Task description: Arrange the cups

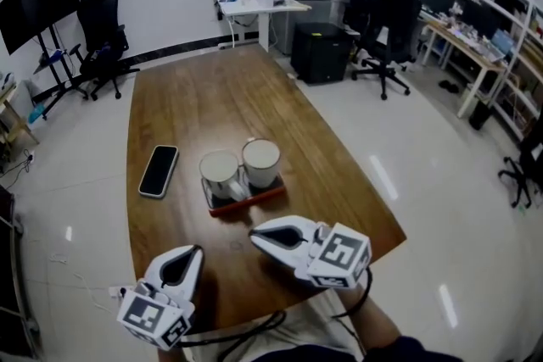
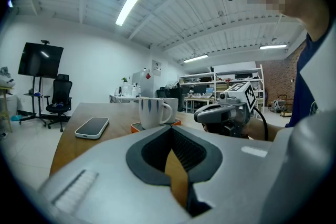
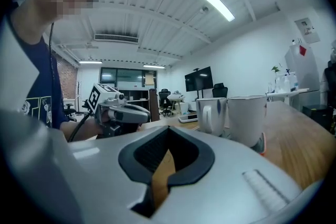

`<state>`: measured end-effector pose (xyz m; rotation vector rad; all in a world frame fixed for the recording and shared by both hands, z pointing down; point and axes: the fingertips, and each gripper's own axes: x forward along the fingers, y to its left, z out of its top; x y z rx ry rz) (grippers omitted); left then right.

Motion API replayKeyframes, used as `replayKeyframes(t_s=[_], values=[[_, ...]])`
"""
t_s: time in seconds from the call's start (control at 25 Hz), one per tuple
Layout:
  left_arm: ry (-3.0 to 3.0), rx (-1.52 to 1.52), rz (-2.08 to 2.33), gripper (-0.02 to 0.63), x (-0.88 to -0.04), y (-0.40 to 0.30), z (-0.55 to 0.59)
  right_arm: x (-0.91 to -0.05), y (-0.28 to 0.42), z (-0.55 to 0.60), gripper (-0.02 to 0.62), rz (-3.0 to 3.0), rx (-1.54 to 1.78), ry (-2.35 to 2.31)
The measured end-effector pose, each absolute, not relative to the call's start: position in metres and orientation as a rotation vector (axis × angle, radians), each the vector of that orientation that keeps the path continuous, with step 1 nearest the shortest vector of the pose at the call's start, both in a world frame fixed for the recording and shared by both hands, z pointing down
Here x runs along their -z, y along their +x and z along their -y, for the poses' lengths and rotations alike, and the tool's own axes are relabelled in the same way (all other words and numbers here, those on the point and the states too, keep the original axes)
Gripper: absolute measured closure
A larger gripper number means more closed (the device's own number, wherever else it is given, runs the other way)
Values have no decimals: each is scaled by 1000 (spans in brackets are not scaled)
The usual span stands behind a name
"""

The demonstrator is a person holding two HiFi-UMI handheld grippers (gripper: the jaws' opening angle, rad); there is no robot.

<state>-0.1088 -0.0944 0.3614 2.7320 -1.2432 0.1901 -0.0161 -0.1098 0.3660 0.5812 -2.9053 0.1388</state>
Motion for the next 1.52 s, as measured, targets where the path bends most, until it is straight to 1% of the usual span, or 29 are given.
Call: replayKeyframes(t_s=[0.48,1.52], values=[[2749,-190,1222,603,-358,-106,92,-362,-9,116,583,2895,-141,673],[2799,-202,1111,603,-354,-92,83,-358,-16,104,583,2913,-140,553]])
